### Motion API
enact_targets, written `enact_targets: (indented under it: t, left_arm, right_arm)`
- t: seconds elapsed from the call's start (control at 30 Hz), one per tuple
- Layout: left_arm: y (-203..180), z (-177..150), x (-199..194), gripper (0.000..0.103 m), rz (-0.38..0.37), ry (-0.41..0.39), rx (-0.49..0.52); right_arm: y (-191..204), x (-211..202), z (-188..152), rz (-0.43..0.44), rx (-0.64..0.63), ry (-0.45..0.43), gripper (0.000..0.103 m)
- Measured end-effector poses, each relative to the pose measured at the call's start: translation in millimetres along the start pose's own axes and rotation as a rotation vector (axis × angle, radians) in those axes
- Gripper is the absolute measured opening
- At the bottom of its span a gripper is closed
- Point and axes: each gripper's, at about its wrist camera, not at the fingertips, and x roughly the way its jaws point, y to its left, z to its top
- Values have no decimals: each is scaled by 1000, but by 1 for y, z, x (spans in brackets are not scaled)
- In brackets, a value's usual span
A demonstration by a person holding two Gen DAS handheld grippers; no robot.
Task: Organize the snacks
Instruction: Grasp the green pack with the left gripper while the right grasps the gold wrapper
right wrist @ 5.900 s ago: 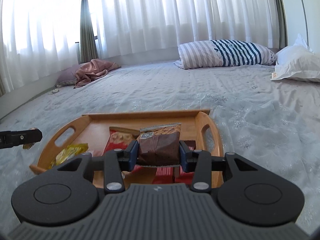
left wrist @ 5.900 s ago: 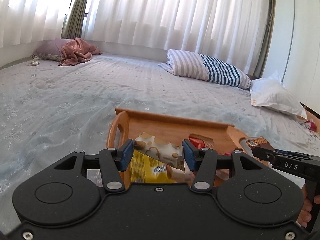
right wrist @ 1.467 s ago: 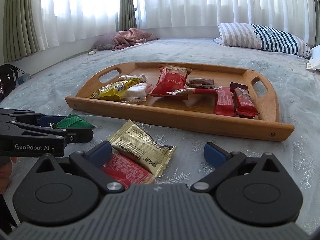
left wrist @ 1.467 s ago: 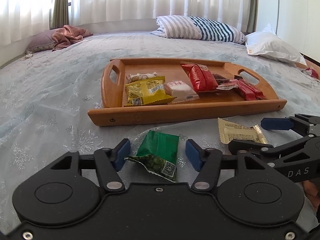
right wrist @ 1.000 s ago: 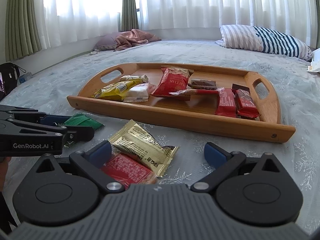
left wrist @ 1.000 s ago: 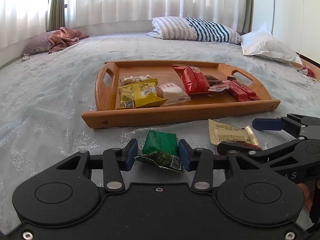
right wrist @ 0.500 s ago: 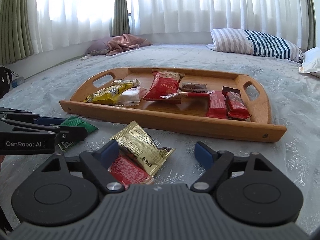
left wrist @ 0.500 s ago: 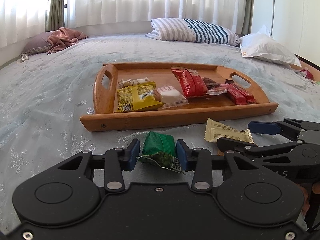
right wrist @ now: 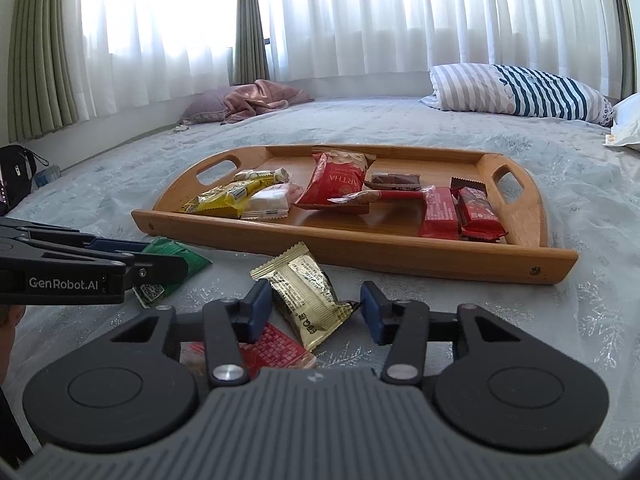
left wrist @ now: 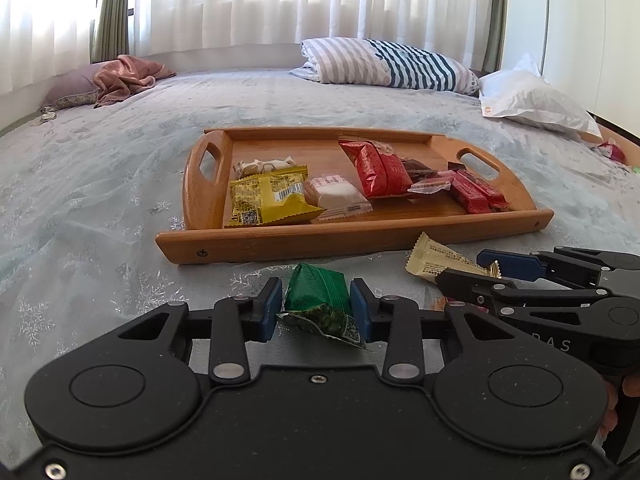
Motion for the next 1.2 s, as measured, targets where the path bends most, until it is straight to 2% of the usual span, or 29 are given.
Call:
enact_targets:
  t: [0.3, 0.73, 0.97, 1.2]
  left_arm:
    - [1, 1, -2, 33, -1, -9, -25]
    - [0, 6, -7, 32, 6, -35, -29]
    - [0, 12, -13, 32, 10, -60, -25]
    - [7, 29, -13, 32, 14, -85, -52]
  right_arm:
    - [-12, -6, -2, -6, 81, -35, 47]
    - [-17, -14, -3, -14, 124, -78, 46]
    - [-25, -26, 7, -21, 181, -113, 46]
    - [-34, -29, 20, -69, 204, -118, 47]
